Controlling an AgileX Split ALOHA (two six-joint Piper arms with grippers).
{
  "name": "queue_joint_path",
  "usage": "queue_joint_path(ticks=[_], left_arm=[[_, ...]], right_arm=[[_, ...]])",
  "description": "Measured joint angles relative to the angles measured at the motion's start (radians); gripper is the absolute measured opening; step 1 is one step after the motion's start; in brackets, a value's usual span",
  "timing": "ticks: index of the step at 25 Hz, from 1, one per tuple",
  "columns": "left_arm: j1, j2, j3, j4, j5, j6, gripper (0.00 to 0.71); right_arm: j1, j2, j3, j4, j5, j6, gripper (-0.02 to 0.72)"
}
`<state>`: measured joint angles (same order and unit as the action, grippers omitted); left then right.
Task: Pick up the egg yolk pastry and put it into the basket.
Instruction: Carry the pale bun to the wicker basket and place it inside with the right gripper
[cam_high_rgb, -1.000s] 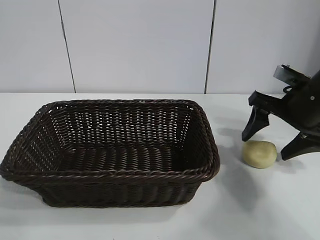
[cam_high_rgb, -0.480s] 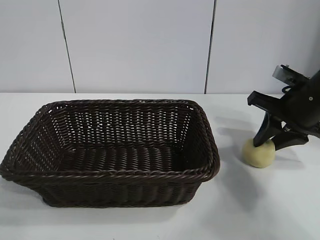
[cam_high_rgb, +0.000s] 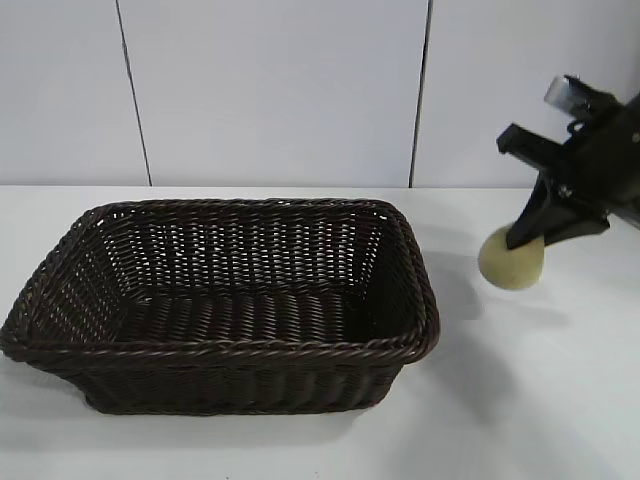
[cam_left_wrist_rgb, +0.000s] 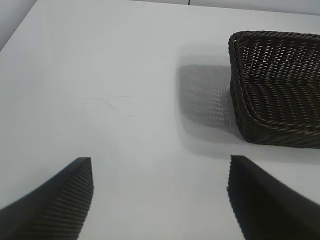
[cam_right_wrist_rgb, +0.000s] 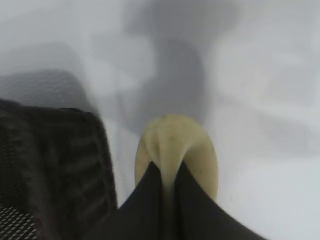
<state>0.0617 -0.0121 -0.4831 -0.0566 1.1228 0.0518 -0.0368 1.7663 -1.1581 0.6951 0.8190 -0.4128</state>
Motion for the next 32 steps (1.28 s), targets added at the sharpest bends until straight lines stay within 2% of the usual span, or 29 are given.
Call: queue_joint_path(ticks=[3, 6, 10, 13, 15, 19, 25, 28, 32], left_arm=[[0.0, 0.0, 0.0, 0.0, 0.0, 0.0, 0.543], [0.0, 0.0, 0.0, 0.0, 0.0, 0.0, 0.543], [0.0, 0.0, 0.0, 0.0, 0.0, 0.0, 0.543], [0.0, 0.0, 0.0, 0.0, 0.0, 0.0, 0.543], [0.0, 0.0, 0.0, 0.0, 0.0, 0.0, 0.543], [0.0, 0.0, 0.0, 0.0, 0.0, 0.0, 0.543], [0.0, 0.0, 0.0, 0.0, 0.0, 0.0, 0.543], [0.0, 0.0, 0.0, 0.0, 0.0, 0.0, 0.543], [0.0, 0.0, 0.0, 0.0, 0.0, 0.0, 0.543]], right_arm=[[0.0, -0.055, -0.046, -0.002, 0.081, 0.0, 0.029], [0.0, -0.086, -0.059, -0.003, 0.108, 0.0, 0.026], [0.022, -0.088, -0.062, -0.003, 0.12, 0.001, 0.024], [0.099, -0.088, -0.062, 0.003, 0.106, 0.001, 0.024], [0.166, -0.087, -0.062, 0.028, 0.088, 0.002, 0.024], [0.324, -0.087, -0.062, 0.082, -0.004, 0.011, 0.024], [0.542, -0.086, -0.062, 0.101, -0.203, 0.023, 0.024], [0.603, -0.086, -0.062, 0.106, -0.292, 0.035, 0.024], [0.66, -0.065, -0.062, 0.119, -0.372, 0.06, 0.024]])
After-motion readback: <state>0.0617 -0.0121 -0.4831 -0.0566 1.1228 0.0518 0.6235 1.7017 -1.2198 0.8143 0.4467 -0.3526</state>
